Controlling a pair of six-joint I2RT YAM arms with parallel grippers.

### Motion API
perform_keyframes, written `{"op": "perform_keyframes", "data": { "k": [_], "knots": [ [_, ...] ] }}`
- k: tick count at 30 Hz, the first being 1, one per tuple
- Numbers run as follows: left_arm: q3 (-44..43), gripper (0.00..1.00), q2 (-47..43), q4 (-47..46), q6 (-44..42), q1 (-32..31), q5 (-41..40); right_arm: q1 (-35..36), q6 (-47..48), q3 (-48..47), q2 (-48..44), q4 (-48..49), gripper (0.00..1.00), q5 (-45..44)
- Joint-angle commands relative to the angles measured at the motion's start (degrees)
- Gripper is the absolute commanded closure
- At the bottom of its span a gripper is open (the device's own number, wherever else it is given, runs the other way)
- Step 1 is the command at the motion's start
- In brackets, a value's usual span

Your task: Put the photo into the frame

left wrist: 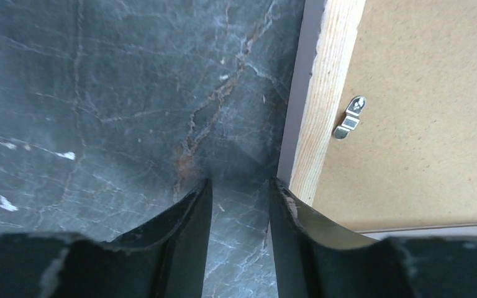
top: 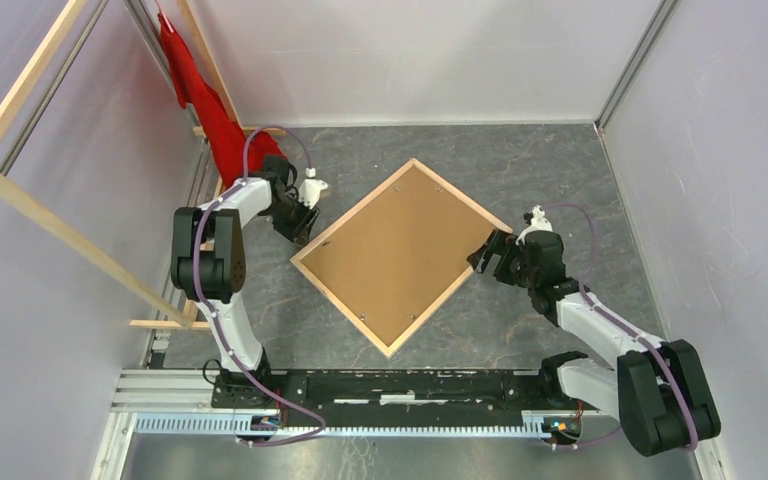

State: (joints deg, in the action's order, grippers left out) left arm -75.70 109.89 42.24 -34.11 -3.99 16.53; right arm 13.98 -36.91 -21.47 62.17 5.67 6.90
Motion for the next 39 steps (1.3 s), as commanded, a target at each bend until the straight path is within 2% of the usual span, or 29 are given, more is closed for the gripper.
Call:
{"op": "perform_keyframes", "data": {
  "k": [1,7,16,20,26,32,36,39],
  "knots": [
    [2.86,0.57,-2.46,-2.03,2.05,-0.2,3.28,0.07,-1.13,1.43,3.96,6.94,0.02,4.37],
    [6.67,0.63,-4.44,0.63,-0.14,-0.56,5.88,-1.26,-0.48,-5.51,15.88,9.83,0.02,9.77],
    [14.83,0.63,-12.15,5.65,-4.17,-5.49,10.36,-2.06,0.63,-17.18,26.0,9.18,0.02,10.52],
    [18.57,0.63,-15.3,3.87,-2.78,-8.38,11.04,-2.09,1.57,-22.03,29.58,6.95,0.02,7.92],
    [17.63,0.64,-17.66,4.38,-2.23,-6.5,10.23,-1.98,2.37,-25.27,25.35,2.53,0.1,-1.29],
    [18.34,0.52,-21.38,6.95,-6.61,-5.77,14.55,-0.35,1.11,-18.71,14.09,4.49,0.24,-4.89],
    [16.83,0.52,-18.66,8.02,-6.44,-5.77,17.14,6.89,-0.9,-14.47,9.69,7.15,0.28,-6.45],
    [16.01,0.56,-16.03,7.96,-6.36,-5.77,18.19,14.13,-3.35,-12.03,9.74,10.38,0.29,-6.54]
  ]
}}
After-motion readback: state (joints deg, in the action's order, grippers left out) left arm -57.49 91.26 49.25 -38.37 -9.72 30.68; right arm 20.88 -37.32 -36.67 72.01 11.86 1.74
